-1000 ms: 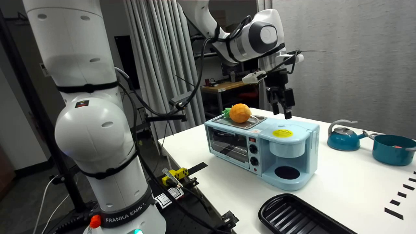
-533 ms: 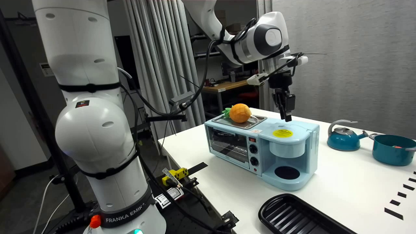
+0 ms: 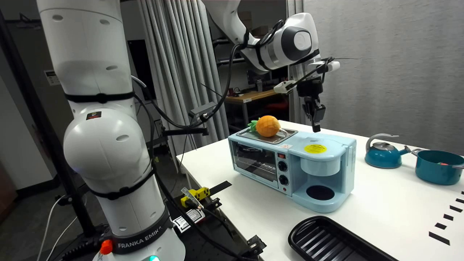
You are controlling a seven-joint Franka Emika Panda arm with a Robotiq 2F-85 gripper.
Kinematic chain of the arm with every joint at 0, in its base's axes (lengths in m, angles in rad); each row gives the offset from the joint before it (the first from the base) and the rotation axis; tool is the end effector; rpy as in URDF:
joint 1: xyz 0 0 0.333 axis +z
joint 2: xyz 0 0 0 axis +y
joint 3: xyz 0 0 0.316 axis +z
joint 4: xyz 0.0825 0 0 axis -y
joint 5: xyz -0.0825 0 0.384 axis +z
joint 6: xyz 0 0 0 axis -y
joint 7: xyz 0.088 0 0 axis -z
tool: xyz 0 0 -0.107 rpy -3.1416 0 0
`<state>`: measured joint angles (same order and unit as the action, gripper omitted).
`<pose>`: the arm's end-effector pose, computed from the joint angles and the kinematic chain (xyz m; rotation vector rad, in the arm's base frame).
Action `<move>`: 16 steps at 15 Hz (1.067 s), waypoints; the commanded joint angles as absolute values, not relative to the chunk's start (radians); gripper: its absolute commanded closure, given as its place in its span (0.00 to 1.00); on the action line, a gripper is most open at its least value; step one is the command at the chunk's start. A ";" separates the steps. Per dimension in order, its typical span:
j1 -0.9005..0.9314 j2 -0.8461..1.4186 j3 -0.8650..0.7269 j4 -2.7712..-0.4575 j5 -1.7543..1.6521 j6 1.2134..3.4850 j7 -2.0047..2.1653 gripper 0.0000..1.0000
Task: Press the button on the top right side of the breakfast marker to open the chamber on the right
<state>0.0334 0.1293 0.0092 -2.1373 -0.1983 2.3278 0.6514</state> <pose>0.5644 0.0206 0.3517 2.9344 -0.7133 0.1625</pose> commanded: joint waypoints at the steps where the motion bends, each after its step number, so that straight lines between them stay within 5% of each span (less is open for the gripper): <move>1: 0.049 0.122 -0.005 -2.126 -0.211 2.278 0.685 1.00; 16: 0.045 0.134 -0.009 -2.163 -0.210 2.266 0.702 1.00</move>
